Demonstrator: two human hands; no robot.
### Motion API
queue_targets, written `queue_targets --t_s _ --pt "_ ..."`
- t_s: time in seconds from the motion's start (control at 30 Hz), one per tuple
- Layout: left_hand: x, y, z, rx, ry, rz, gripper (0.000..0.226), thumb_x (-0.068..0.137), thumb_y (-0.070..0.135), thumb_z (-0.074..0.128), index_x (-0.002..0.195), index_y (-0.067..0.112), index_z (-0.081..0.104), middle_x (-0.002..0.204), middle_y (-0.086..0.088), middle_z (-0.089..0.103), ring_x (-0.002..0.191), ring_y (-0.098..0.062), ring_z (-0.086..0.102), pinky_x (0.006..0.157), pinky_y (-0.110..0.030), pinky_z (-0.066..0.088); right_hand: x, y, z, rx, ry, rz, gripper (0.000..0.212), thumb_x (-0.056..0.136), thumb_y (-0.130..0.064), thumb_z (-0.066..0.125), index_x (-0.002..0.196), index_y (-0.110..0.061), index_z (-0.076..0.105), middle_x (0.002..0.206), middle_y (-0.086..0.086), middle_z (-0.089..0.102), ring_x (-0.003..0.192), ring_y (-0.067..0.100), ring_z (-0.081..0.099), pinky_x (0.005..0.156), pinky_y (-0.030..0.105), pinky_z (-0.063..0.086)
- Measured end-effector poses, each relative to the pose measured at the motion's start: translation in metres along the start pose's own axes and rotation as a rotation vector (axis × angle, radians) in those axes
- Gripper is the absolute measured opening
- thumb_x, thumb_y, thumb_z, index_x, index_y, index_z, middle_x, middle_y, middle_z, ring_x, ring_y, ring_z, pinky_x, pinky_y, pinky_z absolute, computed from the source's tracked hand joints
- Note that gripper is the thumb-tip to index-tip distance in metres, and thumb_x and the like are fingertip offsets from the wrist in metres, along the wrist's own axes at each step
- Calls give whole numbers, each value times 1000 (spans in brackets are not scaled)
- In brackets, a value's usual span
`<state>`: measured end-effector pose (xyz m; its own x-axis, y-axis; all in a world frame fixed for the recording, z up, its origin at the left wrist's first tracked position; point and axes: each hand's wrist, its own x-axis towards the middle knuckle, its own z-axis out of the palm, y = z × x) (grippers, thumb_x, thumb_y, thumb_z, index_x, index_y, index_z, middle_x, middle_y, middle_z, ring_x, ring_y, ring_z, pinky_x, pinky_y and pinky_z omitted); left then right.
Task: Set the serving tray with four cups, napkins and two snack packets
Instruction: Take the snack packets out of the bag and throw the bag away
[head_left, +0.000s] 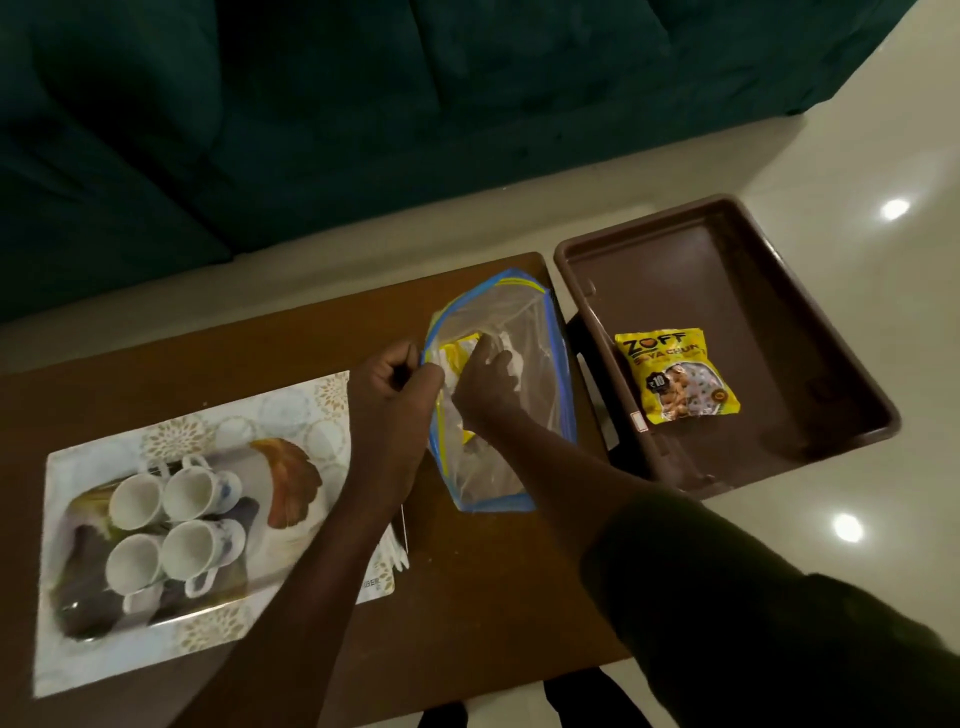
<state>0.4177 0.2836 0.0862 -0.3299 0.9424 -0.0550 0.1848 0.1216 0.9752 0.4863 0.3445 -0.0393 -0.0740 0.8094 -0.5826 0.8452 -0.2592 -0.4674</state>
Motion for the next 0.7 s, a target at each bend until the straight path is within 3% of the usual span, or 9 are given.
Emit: queue_targets --t_s 0.13,0.27,0.4,0.5,0.6,0.7 --pt "0 -5 -10 -2 19 8 26 71 10 51 55 17 32 47 10 31 50 -9 28 49 -24 27 -2 7 0 98 66 -56 86 88 -57 51 149 -7 16 150 30 24 135 45 34 107 49 34" --pt "1 -8 -12 -13 50 4 28 73 11 52 55 17 32 45 11 33 49 -4 28 49 -19 28 -4 6 -26 46 62 -124 56 89 -41 59 130 -5 44 126 22 55 117 39 54 93 43 44" --pt "-1 -5 -2 20 98 -2 29 72 17 54 56 20 30 47 9 29 50 -5 25 48 -20 25 -15 -16 -69 -130 15 -197 39 94 -28 49 127 -7 50 124 19 58 117 36 55 87 37 41" --pt "-4 -2 8 33 141 14 29 73 19 55 57 20 30 50 9 29 49 -5 26 46 -18 25 -36 -33 -108 -120 -147 -240 35 99 -26 43 122 -4 56 126 18 59 116 33 56 93 35 42" --pt "-4 -1 12 63 186 33 28 73 15 54 57 19 31 52 4 30 49 -6 26 46 -18 25 -56 -40 -146 101 -311 -140 26 94 -13 46 73 -9 62 68 7 67 62 21 62 61 27 50" --pt "-3 0 15 90 238 30 25 74 16 54 59 9 36 53 -8 34 51 -7 28 46 -18 24 -72 -31 -178 368 -358 -28 26 82 1 56 57 -2 61 51 11 59 45 18 53 52 23 48"
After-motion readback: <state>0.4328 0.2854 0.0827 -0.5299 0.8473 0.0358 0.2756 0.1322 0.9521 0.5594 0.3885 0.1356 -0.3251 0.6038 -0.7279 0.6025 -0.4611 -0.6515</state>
